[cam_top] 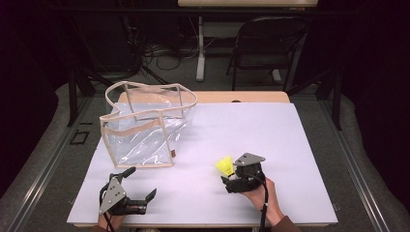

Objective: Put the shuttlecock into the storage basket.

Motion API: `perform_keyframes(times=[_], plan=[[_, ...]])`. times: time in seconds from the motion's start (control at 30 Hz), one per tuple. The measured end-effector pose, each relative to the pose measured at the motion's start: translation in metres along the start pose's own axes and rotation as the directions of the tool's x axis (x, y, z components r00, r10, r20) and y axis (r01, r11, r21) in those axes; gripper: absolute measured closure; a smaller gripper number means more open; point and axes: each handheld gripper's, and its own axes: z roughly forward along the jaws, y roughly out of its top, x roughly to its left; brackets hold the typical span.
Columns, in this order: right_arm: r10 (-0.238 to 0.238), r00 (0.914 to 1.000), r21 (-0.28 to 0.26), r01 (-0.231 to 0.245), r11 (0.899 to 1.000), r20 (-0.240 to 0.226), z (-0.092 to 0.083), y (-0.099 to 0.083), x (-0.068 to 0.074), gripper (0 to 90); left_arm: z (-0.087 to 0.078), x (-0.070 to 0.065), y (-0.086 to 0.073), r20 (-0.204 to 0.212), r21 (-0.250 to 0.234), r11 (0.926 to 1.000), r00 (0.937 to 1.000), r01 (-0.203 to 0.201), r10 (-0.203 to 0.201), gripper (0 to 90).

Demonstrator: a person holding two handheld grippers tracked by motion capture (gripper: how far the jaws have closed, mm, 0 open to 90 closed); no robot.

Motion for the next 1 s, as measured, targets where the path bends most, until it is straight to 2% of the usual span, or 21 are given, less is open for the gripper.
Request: perform_keyframes(times=[0.13, 0.17, 0.23, 0.33, 0.6, 1.0], plan=[[0.010, 0.9999, 0.021, -0.010, 1.000, 0.004, 0.002, 0.000, 0.000, 17.1, 0.000, 0.000, 0.000, -0.001, 0.003, 1.0000, 1.0000, -0.002, 0.002, 0.0], [0.021, 0.9998, 0.040, -0.021, 0.999, 0.005, 0.004, 0.000, 0.001, 20.8, 0.000, 0.000, 0.000, -0.001, 0.003, 1.0000, 1.0000, -0.003, 0.003, 0.0], [0.024, 0.9997, 0.044, -0.024, 0.999, 0.006, 0.005, 0.000, 0.002, 22.8, 0.000, 0.000, 0.000, -0.001, 0.003, 1.0000, 1.0000, -0.002, 0.002, 0.0], [0.033, 0.9994, 0.060, -0.034, 0.998, 0.013, 0.009, 0.001, 0.004, 30.6, 0.000, 0.000, 0.000, -0.001, 0.004, 1.0000, 1.0000, -0.003, 0.003, 0.0], [0.072, 0.9966, 0.131, -0.077, 0.988, 0.040, 0.020, 0.001, 0.006, 44.8, 0.000, 0.000, 0.000, 0.001, 0.001, 1.0000, 1.0000, -0.002, 0.002, 0.0], [0.132, 0.9905, 0.142, -0.136, 0.980, 0.036, 0.024, -0.001, 0.002, 58.5, 0.000, 0.000, 0.000, 0.005, 0.004, 1.0000, 1.0000, -0.004, 0.004, 0.0]])
